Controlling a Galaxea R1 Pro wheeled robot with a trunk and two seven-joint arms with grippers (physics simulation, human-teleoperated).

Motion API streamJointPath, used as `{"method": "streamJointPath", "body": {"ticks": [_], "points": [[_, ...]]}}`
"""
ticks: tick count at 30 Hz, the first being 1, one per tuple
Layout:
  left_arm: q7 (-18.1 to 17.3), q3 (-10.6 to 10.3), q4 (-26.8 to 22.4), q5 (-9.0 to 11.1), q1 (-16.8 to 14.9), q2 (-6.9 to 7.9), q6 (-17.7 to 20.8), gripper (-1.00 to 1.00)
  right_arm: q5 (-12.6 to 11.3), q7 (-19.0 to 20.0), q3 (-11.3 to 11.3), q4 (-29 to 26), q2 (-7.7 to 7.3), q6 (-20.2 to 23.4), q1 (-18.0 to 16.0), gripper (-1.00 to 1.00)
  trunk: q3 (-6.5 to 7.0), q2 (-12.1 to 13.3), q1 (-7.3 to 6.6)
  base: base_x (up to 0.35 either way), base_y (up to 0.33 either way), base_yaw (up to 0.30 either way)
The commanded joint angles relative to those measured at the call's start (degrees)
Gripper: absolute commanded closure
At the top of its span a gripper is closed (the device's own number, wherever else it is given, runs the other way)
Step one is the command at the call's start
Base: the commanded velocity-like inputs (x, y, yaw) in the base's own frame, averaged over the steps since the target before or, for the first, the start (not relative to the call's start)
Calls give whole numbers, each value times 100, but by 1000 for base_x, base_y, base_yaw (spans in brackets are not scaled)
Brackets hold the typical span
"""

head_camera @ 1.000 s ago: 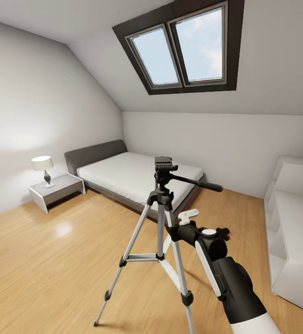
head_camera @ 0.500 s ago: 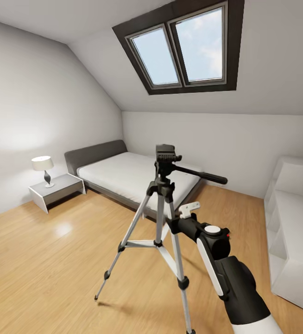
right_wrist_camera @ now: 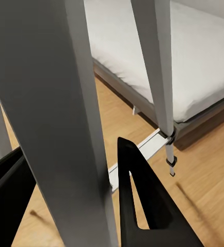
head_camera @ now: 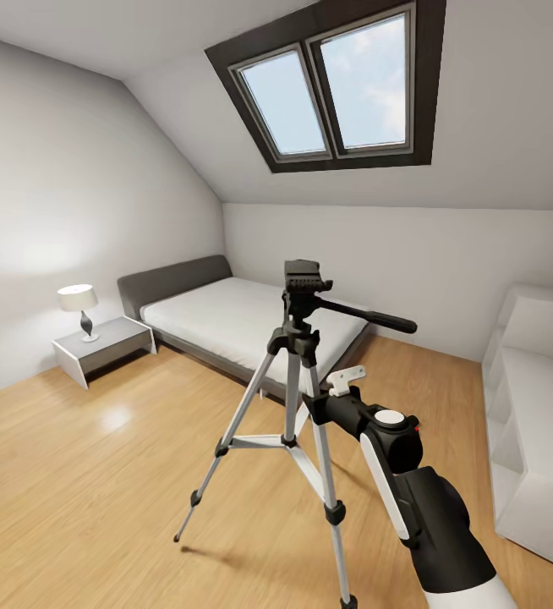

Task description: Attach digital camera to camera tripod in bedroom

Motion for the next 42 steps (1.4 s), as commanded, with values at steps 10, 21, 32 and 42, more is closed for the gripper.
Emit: {"method": "streamJointPath", "body": {"ticks": [10, 21, 32, 42], "points": [[0, 1, -11, 27, 4, 0, -3, -100, 19, 31, -1, -11, 11, 79, -6, 100, -5, -4, 0, 0, 0, 0], [0, 1, -11, 27, 4, 0, -3, -100, 17, 41, -1, -12, 21, 250, -6, 100, -5, -4, 0, 0, 0, 0], [0, 1, -11, 27, 4, 0, -3, -100, 14, 72, 33, -12, 23, 254, -6, 100, -5, -4, 0, 0, 0, 0], [0, 1, -10, 27, 4, 0, -3, -100, 33, 33, 29, 2, 130, 377, -205, 100, -5, -4, 0, 0, 0, 0]]}}
